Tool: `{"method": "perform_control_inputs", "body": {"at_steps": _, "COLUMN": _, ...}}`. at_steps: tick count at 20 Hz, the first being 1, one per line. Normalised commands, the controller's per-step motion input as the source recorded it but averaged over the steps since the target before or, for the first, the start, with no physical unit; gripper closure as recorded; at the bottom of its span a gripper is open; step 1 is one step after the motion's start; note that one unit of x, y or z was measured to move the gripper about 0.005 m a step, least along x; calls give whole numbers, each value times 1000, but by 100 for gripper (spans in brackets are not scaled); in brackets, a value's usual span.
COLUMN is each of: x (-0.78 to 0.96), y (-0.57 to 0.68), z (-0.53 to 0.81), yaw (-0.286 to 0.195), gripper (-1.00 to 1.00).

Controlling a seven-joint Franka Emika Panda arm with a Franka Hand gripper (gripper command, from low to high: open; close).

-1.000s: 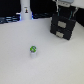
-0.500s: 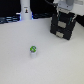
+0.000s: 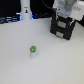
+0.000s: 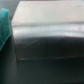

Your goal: Open the kcup holder, insert the kcup into the holder, and close the kcup holder

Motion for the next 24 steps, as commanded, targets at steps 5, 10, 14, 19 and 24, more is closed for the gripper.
{"method": "perform_control_inputs", "body": {"at_steps": 5, "x": -18, "y": -3, "z": -18, "yaw": -5, "gripper": 100}}
{"method": "perform_control_inputs", "body": {"at_steps": 10, "x": 34, "y": -7, "z": -16, "yaw": -17, "gripper": 100}}
{"method": "perform_control_inputs", "body": {"at_steps": 14, "x": 396, "y": -32, "z": 62, "yaw": -19, "gripper": 100}}
{"method": "perform_control_inputs", "body": {"at_steps": 19, "x": 812, "y": -195, "z": 298, "yaw": -69, "gripper": 100}}
{"method": "perform_control_inputs", "body": {"at_steps": 24, "x": 910, "y": -200, "z": 235, "yaw": -54, "gripper": 100}}
